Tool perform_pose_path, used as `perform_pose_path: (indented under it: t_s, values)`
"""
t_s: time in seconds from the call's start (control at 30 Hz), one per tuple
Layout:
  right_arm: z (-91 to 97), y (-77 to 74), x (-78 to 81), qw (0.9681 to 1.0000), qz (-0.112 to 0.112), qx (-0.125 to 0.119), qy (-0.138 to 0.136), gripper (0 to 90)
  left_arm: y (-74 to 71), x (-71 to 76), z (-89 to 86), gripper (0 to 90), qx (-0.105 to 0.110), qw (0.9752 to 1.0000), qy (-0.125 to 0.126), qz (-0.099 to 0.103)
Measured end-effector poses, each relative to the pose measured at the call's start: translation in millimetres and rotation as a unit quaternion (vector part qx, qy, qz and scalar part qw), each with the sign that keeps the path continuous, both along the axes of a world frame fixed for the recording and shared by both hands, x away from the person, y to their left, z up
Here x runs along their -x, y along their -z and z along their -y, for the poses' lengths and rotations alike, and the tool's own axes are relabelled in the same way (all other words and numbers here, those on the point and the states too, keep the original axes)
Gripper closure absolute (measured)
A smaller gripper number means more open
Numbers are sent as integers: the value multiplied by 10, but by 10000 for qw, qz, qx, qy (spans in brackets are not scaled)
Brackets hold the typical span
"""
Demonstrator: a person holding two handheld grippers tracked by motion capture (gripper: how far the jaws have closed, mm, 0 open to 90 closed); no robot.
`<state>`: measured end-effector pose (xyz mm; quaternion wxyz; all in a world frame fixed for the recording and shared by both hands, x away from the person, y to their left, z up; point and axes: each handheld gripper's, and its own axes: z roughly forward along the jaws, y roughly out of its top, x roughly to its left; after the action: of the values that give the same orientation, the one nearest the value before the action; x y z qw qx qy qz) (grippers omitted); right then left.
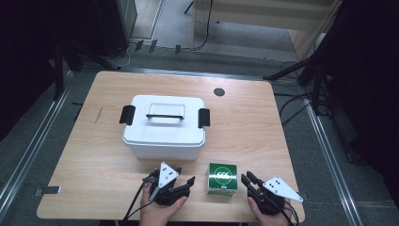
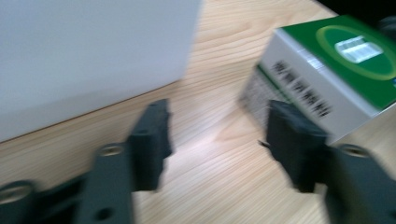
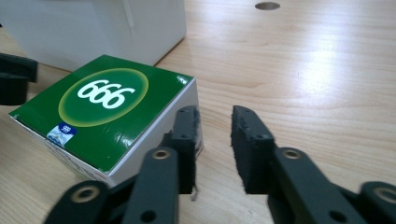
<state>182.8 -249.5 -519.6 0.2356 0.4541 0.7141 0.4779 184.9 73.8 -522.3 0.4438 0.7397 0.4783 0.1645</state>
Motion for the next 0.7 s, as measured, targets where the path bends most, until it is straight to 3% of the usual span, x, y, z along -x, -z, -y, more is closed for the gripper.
perform_pose_path:
  t_s: [0.07,0.1,0.17,0.2,0.23,0.27,0.33,0.37,0.43,0.5,0.53,0.57,0.7]
  values:
    - [33,3,-4,9998,166,43,-55,658,-4,13,-63,205,-61,9999,-97,12]
    - [44,-4,-6,9999,122,40,-17,633,-5,32,-211,144,-123,9995,-283,-4]
    - [61,-26,-19,9999,39,121,115,506,0,43,-291,80,-82,9993,-358,12]
    - [63,-38,-23,9997,1,161,176,451,14,67,-461,43,-22,9987,-511,59]
    - [66,-48,-25,9996,0,188,219,387,14,67,-461,14,-22,9987,-511,59]
    - [69,-59,-27,9995,15,180,250,325,32,87,-626,0,-2,9974,-713,120]
    - [75,-82,-35,9995,-23,177,276,203,40,91,-768,0,52,9953,-957,123]
    - [75,-82,-35,9995,-23,177,276,203,40,91,-768,0,52,9953,-957,123]
    - [80,-107,-46,9992,-62,259,306,98,39,87,-908,0,121,9938,-1099,88]
    - [107,-133,-56,9996,-166,146,197,0,40,90,-1017,0,33,9930,-1178,118]
    - [129,-146,-65,9996,-236,54,146,0,42,94,-1127,0,14,9915,-1292,135]
    - [129,-146,-65,9996,-236,54,146,0,42,94,-1127,0,14,9915,-1292,135]
    - [155,-139,-86,9992,-163,189,313,0,41,91,-1385,0,-117,9868,-1609,141]
